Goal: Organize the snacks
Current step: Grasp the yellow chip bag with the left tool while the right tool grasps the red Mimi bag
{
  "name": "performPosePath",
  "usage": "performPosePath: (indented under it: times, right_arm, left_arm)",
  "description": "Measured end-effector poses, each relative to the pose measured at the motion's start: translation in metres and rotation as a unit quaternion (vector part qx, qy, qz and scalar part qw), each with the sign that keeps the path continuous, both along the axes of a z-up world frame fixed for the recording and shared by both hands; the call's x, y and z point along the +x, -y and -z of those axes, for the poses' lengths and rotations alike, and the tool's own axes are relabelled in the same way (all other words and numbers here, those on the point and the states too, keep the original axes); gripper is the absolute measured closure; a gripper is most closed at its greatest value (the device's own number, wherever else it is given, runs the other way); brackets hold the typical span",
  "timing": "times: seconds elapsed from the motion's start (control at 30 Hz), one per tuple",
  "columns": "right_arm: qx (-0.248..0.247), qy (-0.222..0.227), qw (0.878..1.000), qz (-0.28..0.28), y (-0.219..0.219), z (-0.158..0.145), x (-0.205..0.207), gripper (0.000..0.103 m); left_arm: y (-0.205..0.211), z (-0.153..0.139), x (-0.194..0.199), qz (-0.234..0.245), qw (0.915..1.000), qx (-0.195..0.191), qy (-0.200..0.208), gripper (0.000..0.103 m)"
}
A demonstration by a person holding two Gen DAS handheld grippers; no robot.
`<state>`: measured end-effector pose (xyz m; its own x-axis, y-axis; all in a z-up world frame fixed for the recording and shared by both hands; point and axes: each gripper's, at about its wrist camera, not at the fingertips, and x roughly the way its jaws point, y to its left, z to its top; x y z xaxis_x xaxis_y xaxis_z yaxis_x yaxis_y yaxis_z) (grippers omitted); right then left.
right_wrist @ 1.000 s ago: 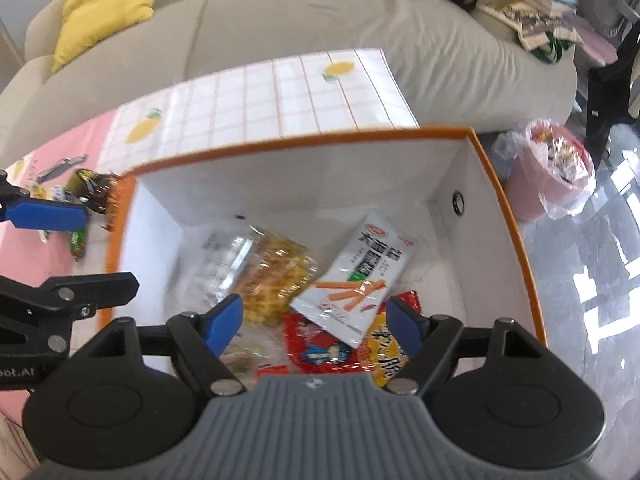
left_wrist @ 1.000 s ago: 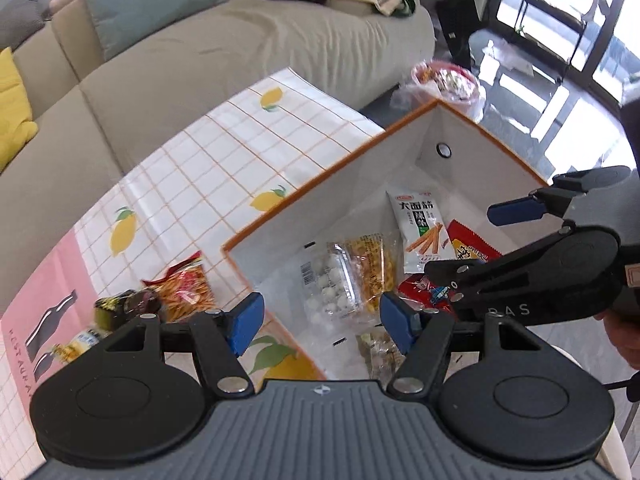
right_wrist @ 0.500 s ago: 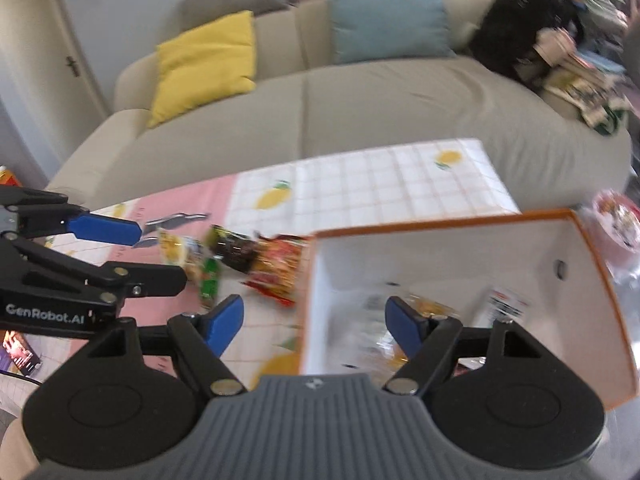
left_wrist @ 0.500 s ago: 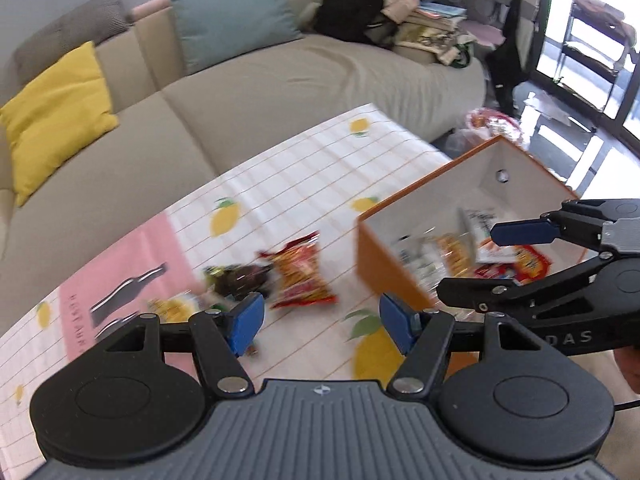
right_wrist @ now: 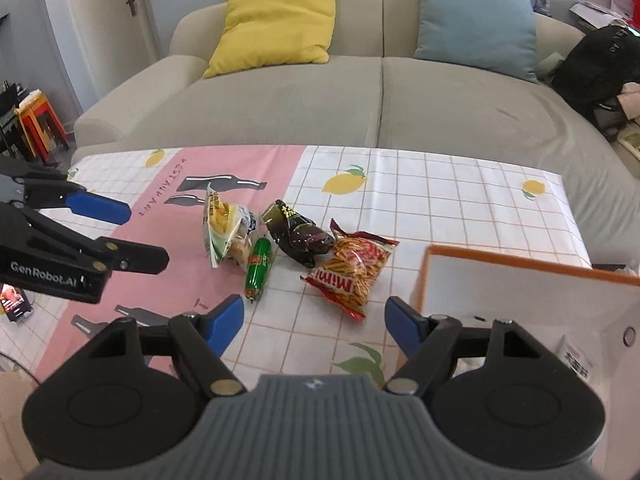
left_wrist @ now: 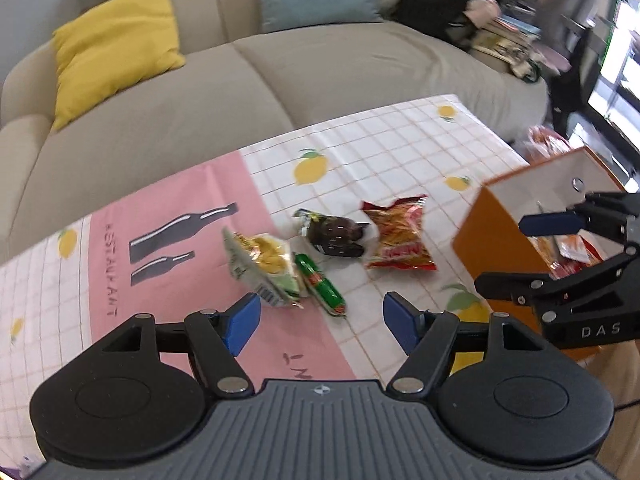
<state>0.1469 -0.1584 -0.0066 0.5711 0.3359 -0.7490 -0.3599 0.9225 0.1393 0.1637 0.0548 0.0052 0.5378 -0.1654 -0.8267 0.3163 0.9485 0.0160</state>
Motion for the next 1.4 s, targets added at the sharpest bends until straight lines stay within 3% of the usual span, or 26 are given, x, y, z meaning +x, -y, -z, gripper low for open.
performPosePath:
  times: [0.23, 0.43, 0.9, 1.0, 1.07, 1.17, 1.4]
  right_arm:
    - [-0.011, -0.017, 1.000, 0.005, -0.034, 0.025, 0.038, 0.027]
    - [-0.033, -0.035, 0.998, 0.032, -0.055, 0.051, 0.075, 0.027]
    - [-0.083, -0.074, 0.988, 0.111, -0.070, 0.099, 0.120, 0.027]
    - [-0.082, -0.076, 0.987, 0.117, -0.068, 0.104, 0.123, 0.031]
    - [-0.082, -0.078, 0.986, 0.119, -0.066, 0.106, 0.124, 0.039]
    - [-0.073, -0.079, 0.987, 0.116, -0.064, 0.107, 0.125, 0.050]
    - [-0.047, -0.090, 0.988, 0.113, -0.058, 0.106, 0.124, 0.060]
  left_arm:
    - [-0.027, 0.029, 0.036, -0.079, 0.9963, -0.031, -0.016, 0.019]
    - [-0.051, 0.055, 0.070, -0.176, 0.9787, -0.088, -0.060, 0.018]
    - [-0.044, 0.096, 0.102, -0.204, 0.9720, -0.077, -0.088, 0.015]
    - [-0.046, 0.100, 0.104, -0.202, 0.9710, -0.093, -0.088, 0.023]
    - [-0.046, 0.101, 0.104, -0.200, 0.9710, -0.099, -0.085, 0.028]
    - [-0.044, 0.101, 0.102, -0.190, 0.9738, -0.096, -0.081, 0.036]
    - [-0.043, 0.098, 0.097, -0.178, 0.9769, -0.088, -0.078, 0.055]
